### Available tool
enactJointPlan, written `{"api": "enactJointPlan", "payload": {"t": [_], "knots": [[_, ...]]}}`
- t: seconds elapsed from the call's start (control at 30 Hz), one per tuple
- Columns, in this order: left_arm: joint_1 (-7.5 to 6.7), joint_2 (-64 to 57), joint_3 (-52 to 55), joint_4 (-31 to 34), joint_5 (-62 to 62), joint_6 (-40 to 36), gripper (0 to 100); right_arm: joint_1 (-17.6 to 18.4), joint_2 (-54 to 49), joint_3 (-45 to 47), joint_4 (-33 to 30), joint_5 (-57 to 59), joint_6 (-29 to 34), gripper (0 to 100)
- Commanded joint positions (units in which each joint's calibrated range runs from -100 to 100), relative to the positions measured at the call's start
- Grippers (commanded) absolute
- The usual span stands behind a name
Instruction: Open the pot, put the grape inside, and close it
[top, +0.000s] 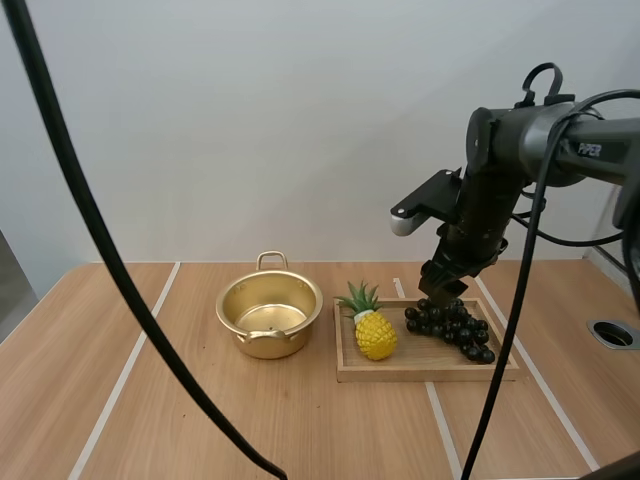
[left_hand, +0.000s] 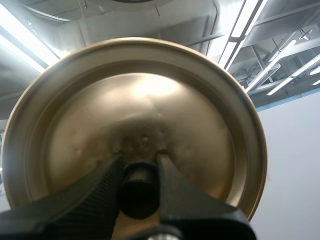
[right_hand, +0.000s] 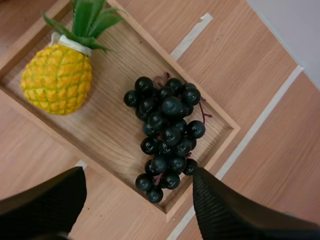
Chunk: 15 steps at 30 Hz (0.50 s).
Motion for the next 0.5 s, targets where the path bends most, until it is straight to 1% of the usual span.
{"api": "enactJointPlan", "payload": {"t": [0.0,0.07,0.17,0.23,0.3,0.47], "knots": [[0.05,0.18,-0.39,1.15,-1.26,-0.43,0,-1.45,2.36,-0.73,0.65,-0.98,-4.66,100],[0.05,0.18,-0.39,1.15,-1.26,-0.43,0,-3.00,3.89,-1.23,2.42,-1.17,-7.96,100],[0.05,0.18,-0.39,1.15,-1.26,-0.43,0,-5.96,5.95,-2.15,7.77,-0.83,-14.97,100],[0.05,0.18,-0.39,1.15,-1.26,-0.43,0,-7.64,7.12,-3.03,10.79,0.19,-18.32,100],[0.05,0.18,-0.39,1.14,-1.08,-0.43,0,-8.66,8.63,-4.40,12.03,1.57,-20.19,100],[0.05,0.18,-0.39,1.14,1.51,-0.43,0,-9.56,12.04,-6.98,11.98,2.15,-22.22,100]]}}
